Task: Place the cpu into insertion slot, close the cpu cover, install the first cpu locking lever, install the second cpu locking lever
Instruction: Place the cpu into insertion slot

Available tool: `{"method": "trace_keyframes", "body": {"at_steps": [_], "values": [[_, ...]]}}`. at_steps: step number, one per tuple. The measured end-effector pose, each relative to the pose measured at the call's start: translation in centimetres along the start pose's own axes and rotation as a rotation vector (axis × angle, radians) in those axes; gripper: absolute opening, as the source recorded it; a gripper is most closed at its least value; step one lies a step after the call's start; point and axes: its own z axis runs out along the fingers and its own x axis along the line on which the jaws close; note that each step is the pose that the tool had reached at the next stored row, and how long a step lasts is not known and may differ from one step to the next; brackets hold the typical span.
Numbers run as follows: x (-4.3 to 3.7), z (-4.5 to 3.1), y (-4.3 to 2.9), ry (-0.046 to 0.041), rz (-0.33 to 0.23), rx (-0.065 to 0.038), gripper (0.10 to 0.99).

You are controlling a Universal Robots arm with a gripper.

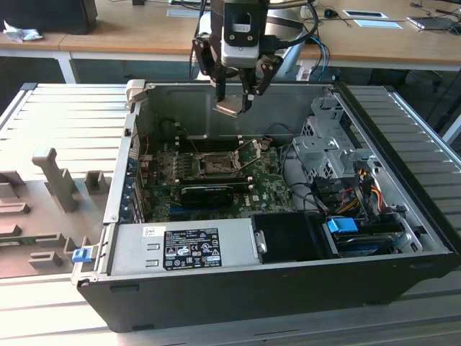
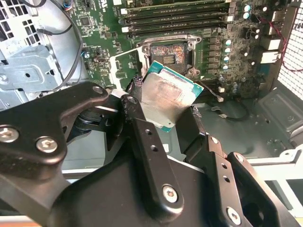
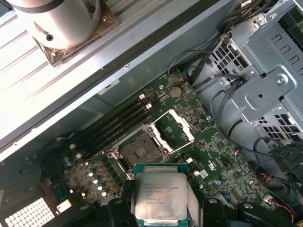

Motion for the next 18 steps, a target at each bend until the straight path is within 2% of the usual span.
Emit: {"method": "trace_keyframes", "body": {"at_steps": [11,16,18], "values": [[0.00,0.04,0.00,-0.0049,0.055,-0.001,0.525],[0.00,0.11,-0.01,-0.0102,0.115,-0.002,0.525],[0.00,0.16,-0.02,-0.0138,0.154,-0.003,0.525]]}}
